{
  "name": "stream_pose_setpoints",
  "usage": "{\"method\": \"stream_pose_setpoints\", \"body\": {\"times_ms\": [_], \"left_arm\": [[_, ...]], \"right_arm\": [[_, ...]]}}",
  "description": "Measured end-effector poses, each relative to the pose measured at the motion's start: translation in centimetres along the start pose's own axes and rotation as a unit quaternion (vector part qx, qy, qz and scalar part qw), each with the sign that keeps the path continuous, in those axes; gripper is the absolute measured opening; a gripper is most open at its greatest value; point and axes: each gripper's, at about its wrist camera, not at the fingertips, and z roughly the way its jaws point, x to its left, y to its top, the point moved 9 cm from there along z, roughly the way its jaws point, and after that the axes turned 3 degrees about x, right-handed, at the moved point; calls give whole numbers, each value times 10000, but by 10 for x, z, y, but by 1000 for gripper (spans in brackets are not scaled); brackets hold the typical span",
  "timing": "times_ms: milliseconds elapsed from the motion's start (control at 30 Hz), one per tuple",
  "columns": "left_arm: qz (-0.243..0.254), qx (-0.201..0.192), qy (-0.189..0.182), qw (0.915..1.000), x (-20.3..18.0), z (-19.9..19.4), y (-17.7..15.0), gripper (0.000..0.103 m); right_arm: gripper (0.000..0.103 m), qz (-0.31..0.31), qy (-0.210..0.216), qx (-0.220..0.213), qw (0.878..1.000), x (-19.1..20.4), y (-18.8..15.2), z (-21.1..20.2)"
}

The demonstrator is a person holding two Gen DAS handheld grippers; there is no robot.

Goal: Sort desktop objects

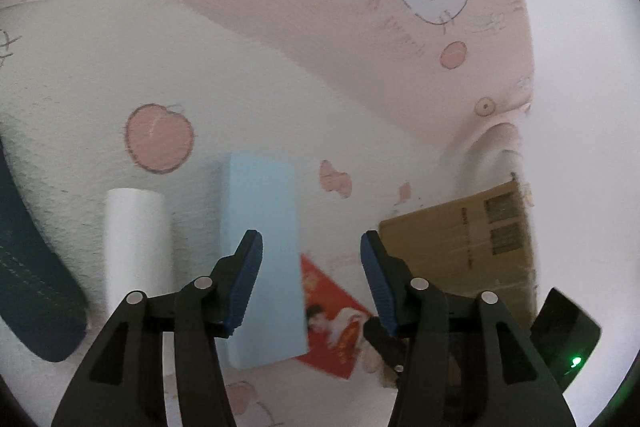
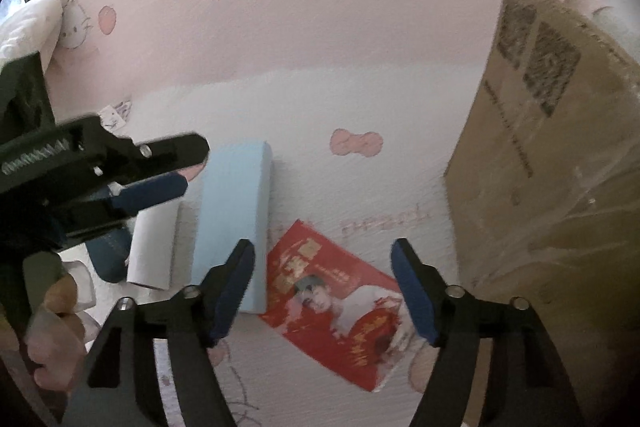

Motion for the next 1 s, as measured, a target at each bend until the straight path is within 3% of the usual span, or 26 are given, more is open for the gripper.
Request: {"method": "stream_pose_setpoints", "body": {"times_ms": [200, 533, 567, 600, 633, 667, 767, 833, 900, 1000], "left_arm": [[302, 56, 525, 9981, 15, 1, -2, 56], [-28, 407, 465, 9981, 38, 15, -9, 56], [18, 360, 469, 9982, 37, 14, -8, 56], [31, 338, 480, 9983, 37, 15, -8, 56], [23, 335, 470, 9983, 38, 15, -8, 56], [-7, 318, 436, 9985, 38, 15, -7, 55], [-48, 276, 432, 9987, 37, 16, -5, 52], [-35, 291, 491, 9984, 38, 18, -4, 44], [-42, 321, 578, 9978, 39, 21, -4, 30], [10, 382, 697, 9968, 38, 26, -4, 23]], "right_arm": [[74, -31, 43, 175, 9998, 22, -3, 9], [72, -57, 386, 315, 9987, 44, -7, 32], [61, -19, 449, 232, 9987, 44, -5, 33], [30, 5, 533, 153, 9985, 44, -4, 33], [12, 5, 565, 141, 9983, 45, -4, 33], [4, -9, 506, 175, 9986, 44, -4, 35], [3, -38, 610, 74, 9981, 44, 0, 35], [3, -125, 769, -9, 9970, 50, 2, 33], [3, -287, 843, -32, 9960, 57, 3, 33], [3, -472, 842, 15, 9953, 66, 1, 38]]}}
